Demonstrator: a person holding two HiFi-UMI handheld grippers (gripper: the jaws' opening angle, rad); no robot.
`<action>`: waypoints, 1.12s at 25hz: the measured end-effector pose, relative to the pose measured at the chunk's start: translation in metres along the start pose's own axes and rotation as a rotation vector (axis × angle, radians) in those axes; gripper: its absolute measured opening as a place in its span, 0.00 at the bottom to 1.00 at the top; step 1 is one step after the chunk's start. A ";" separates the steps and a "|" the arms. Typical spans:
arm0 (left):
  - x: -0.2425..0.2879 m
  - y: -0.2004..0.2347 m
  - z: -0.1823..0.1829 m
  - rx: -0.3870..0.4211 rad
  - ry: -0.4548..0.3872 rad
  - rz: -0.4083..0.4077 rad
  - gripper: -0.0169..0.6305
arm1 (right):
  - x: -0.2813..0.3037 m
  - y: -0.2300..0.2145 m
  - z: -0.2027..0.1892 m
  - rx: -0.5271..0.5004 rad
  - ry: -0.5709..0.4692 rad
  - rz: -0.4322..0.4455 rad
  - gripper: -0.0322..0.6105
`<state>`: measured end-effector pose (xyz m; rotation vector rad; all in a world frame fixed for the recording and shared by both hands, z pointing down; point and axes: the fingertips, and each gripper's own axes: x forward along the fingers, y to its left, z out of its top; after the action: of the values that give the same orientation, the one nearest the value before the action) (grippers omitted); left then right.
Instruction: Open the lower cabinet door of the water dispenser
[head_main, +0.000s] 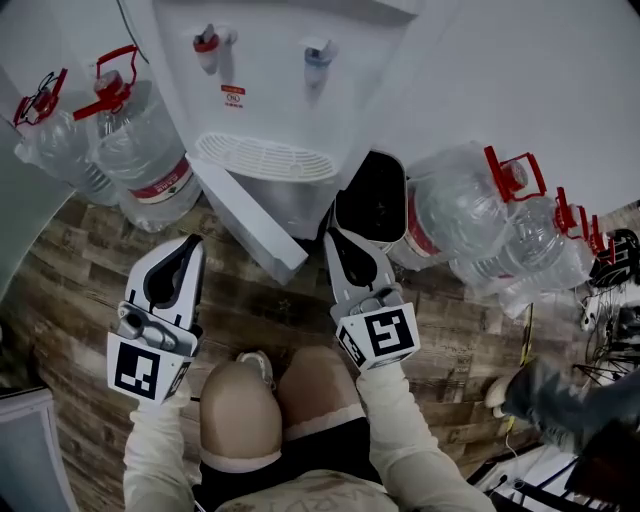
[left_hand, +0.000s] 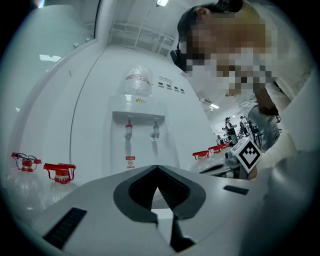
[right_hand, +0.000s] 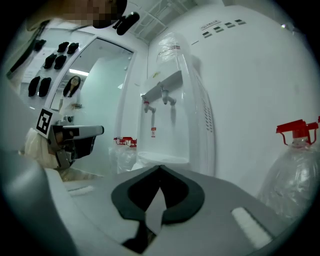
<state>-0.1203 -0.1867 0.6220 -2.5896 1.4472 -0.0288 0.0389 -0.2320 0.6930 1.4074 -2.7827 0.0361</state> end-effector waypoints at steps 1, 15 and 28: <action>0.003 0.004 0.002 -0.002 0.009 0.001 0.03 | 0.003 0.001 0.007 0.000 -0.007 0.003 0.06; 0.010 0.031 0.098 -0.101 0.124 0.011 0.03 | -0.002 0.009 0.135 0.027 0.004 -0.031 0.06; -0.001 0.051 0.268 -0.114 0.145 0.023 0.03 | -0.037 0.021 0.299 0.060 0.049 -0.054 0.06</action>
<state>-0.1362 -0.1739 0.3504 -2.7117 1.5709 -0.1370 0.0407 -0.1989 0.3925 1.4740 -2.7248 0.1522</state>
